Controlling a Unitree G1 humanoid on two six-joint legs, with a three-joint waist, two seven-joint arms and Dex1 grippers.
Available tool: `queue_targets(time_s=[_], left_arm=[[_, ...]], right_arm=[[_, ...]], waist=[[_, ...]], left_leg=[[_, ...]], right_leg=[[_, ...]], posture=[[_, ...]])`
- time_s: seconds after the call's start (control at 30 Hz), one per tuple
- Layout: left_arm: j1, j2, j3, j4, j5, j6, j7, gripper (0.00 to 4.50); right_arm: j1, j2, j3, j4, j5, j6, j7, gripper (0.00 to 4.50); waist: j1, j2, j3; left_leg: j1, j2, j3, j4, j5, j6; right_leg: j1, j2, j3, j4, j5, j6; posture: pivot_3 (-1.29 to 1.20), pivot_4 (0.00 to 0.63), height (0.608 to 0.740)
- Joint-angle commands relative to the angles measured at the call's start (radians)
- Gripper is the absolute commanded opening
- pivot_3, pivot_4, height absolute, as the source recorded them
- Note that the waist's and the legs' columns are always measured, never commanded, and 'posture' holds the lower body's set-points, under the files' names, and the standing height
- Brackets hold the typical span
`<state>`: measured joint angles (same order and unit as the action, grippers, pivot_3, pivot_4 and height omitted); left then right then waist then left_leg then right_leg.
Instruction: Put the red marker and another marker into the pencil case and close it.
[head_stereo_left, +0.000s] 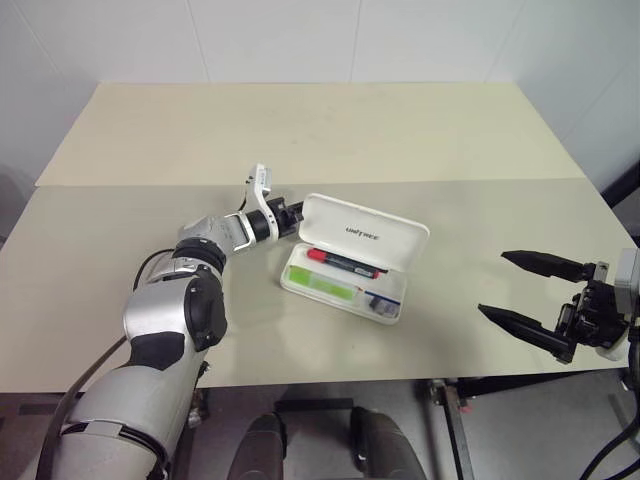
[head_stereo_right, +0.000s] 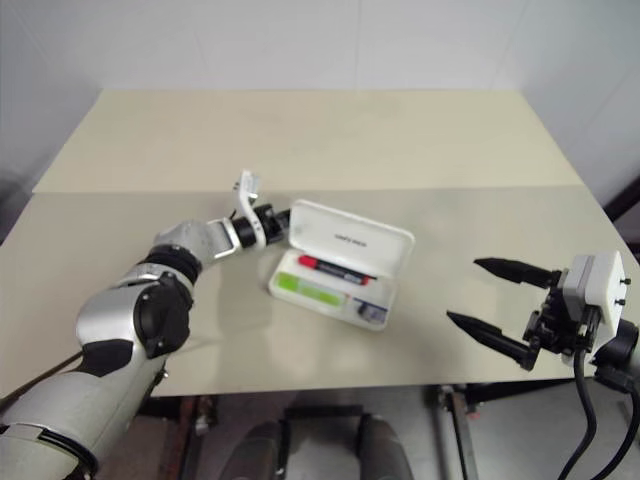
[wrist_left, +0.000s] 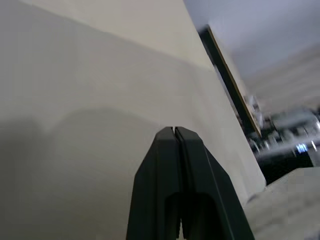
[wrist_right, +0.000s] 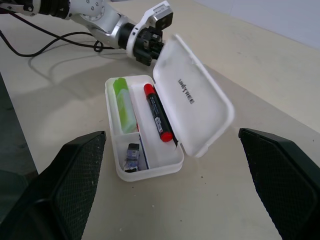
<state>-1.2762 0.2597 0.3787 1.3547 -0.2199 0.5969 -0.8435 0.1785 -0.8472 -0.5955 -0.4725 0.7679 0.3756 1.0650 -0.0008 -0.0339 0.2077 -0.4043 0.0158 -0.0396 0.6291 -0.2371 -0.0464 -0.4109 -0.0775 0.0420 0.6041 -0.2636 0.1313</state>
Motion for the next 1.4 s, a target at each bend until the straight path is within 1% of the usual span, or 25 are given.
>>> queue_targets(time_s=[0.03,0.3,0.53,0.87,0.93,1.1,1.17,1.4], left_arm=[[-0.04,0.023,-0.086,-0.009,0.07,0.024,-0.163,0.04],[-0.06,0.073,-0.284,-0.015,0.209,0.055,-0.469,0.04],[-0.06,0.087,-0.342,-0.023,0.235,0.075,-0.558,0.04],[-0.032,0.077,-0.461,-0.053,0.291,0.046,-0.733,0.04],[-0.016,0.07,-0.488,-0.059,0.303,0.04,-0.741,0.04],[0.004,0.053,-0.517,-0.07,0.311,0.038,-0.687,0.04],[0.014,0.046,-0.539,-0.081,0.324,0.023,-0.695,0.04],[0.059,0.029,-0.606,-0.13,0.341,-0.029,-0.693,0.04]], right_arm=[[-0.003,-0.008,-0.027,-0.027,0.0,-0.009,-0.011,4.5],[-0.028,-0.007,-0.006,0.0,-0.022,-0.02,-0.012,4.5],[-0.046,0.004,0.021,0.013,-0.041,-0.03,-0.014,4.5],[-0.08,-0.002,0.053,0.047,-0.068,-0.043,-0.011,4.5],[-0.078,-0.005,0.056,0.048,-0.079,-0.034,-0.024,4.5],[-0.077,-0.002,0.061,0.044,-0.083,-0.033,-0.028,4.5],[-0.073,-0.001,0.058,0.04,-0.084,-0.03,-0.03,4.5],[-0.005,-0.009,0.035,0.016,-0.074,-0.037,0.009,4.5]], waist=[[0.0,0.0,0.0],[-0.002,0.0,0.0],[-0.002,0.0,0.0],[-0.002,0.0,0.0],[-0.002,0.0,0.0],[-0.002,0.0,0.0],[-0.002,0.0,0.0],[0.001,0.003,-0.002]], left_leg=[[0.0,0.0,0.0,0.0,0.0,0.0],[0.0,0.0,0.0,0.0,0.0,0.0],[0.0,0.0,0.0,0.001,0.0,0.0],[0.0,0.0,0.0,0.001,0.0,0.0],[0.0,0.0,0.0,0.001,0.0,0.0],[0.001,0.0,-0.001,0.001,0.0,0.0],[0.001,0.0,-0.001,0.002,0.0,0.0],[0.002,0.0,-0.001,0.003,0.0,0.0]], right_leg=[[0.0,0.0,0.0,0.0,0.0,0.0],[0.0,0.0,0.0,0.0,0.0,0.0],[0.0,0.0,0.0,0.001,0.0,-0.001],[0.0,0.0,0.0,0.002,-0.001,-0.001],[0.0,0.0,0.0,0.003,-0.001,-0.001],[0.0,0.0,0.001,0.003,-0.001,-0.001],[0.0,0.0,0.001,0.004,-0.001,-0.001],[0.002,0.0,0.001,0.005,-0.001,-0.002]], posture=[[0.0,0.15,0.74],[0.0,0.15,0.74],[0.0,0.15,0.74],[0.0,0.15,0.74],[0.0,0.15,0.74],[0.0,0.15,0.74],[0.0,0.15,0.74],[0.0,0.15,0.74]])
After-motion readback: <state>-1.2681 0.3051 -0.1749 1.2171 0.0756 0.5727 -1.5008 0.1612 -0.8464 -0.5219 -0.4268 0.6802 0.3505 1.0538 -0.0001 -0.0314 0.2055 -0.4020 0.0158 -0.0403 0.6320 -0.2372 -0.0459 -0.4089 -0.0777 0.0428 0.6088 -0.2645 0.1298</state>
